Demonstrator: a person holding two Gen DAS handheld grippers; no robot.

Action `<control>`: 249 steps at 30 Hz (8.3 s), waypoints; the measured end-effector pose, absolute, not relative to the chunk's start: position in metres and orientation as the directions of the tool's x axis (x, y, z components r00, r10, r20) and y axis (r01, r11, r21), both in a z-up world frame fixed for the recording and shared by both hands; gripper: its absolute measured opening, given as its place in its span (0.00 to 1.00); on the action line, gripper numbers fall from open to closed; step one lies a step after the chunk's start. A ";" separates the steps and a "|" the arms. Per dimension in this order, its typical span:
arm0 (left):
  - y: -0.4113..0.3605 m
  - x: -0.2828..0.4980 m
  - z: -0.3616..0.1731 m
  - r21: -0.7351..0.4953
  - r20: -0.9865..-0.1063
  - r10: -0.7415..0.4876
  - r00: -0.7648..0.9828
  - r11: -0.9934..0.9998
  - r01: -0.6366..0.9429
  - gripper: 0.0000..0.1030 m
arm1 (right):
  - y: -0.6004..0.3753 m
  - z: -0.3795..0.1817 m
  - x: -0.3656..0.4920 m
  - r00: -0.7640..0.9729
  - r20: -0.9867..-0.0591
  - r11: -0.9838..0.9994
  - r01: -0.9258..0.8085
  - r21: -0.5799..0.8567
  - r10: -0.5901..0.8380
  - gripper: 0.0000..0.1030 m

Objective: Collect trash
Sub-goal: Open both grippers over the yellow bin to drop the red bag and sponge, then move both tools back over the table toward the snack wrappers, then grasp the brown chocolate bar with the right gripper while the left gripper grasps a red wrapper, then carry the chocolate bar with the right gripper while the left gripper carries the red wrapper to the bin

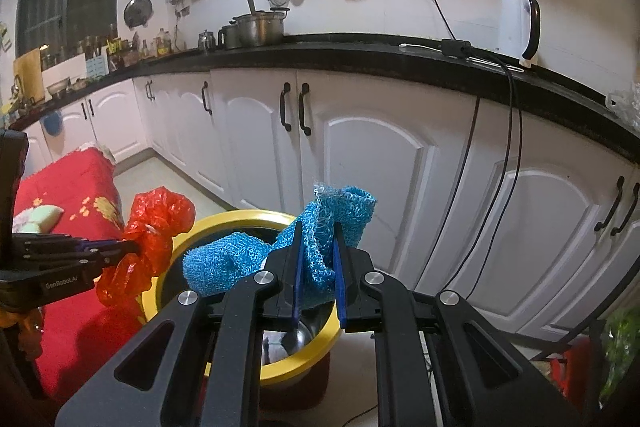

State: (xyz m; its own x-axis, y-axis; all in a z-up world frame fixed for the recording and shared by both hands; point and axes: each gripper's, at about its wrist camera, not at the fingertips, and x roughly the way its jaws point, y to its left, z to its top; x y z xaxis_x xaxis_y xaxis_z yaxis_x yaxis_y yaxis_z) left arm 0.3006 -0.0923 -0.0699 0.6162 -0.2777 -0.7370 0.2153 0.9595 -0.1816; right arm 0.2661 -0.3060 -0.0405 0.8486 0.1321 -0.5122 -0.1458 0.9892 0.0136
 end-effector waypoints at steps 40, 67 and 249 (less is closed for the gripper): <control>-0.019 0.231 -0.009 -0.175 -0.626 -0.129 0.769 0.984 0.022 0.90 | -0.277 -0.006 0.224 0.884 -0.420 0.979 -0.185 0.087 0.204 0.80; 0.044 0.158 0.016 -0.154 -0.562 -0.022 0.827 0.985 -0.079 0.90 | -0.225 0.021 0.181 0.862 -0.381 0.940 -0.332 0.075 0.334 0.84; -0.040 0.245 -0.026 -0.306 -0.630 -0.364 0.686 0.928 0.212 0.02 | -0.255 -0.029 0.245 0.736 -0.556 0.921 -0.347 0.180 0.386 0.16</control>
State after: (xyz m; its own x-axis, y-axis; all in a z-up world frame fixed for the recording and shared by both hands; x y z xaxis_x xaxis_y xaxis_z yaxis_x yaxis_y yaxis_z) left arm 0.2445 -0.0404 -0.0256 0.6859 -0.3643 -0.6299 0.2120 0.9281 -0.3060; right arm 0.2447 -0.2547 -0.0292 0.7360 0.3860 -0.5561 -0.3467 0.9205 0.1801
